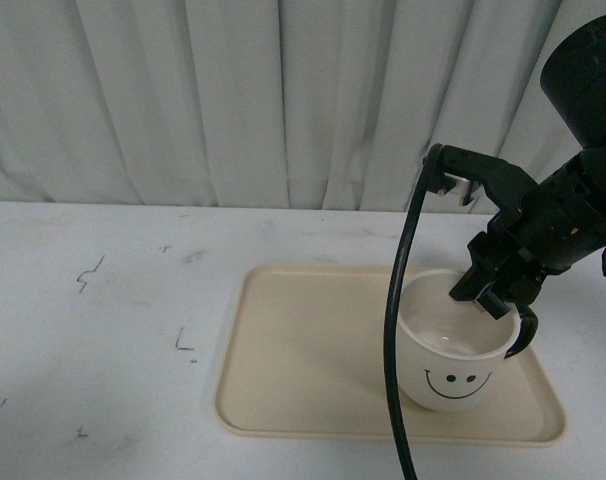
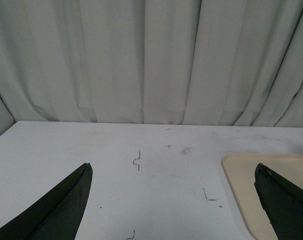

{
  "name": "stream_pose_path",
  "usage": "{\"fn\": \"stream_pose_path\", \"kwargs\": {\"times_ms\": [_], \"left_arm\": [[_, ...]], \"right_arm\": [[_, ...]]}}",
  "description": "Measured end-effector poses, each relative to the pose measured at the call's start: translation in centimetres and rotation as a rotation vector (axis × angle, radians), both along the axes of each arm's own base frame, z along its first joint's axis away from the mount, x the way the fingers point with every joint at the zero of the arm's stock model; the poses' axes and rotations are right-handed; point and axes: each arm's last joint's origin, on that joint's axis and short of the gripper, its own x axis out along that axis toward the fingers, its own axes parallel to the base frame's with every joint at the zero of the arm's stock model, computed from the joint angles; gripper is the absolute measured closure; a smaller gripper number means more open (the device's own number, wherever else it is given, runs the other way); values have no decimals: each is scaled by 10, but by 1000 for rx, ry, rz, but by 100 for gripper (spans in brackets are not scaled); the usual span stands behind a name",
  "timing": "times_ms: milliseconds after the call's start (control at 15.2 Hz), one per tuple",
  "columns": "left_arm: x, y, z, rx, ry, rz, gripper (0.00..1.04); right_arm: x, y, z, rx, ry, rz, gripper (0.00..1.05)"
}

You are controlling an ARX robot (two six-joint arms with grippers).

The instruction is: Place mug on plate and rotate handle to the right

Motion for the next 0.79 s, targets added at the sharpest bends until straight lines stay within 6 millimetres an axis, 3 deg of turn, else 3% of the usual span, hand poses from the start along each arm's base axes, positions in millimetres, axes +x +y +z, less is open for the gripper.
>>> {"fn": "stream_pose_path", "kwargs": {"times_ms": [264,791], "left_arm": [[0,0,0,0,0,0,7],[0,0,0,0,0,0,7]], "right_arm": [[11,-9,-4,-10,23,8,101],[17,-16,16,11,-38,30,40]]}}
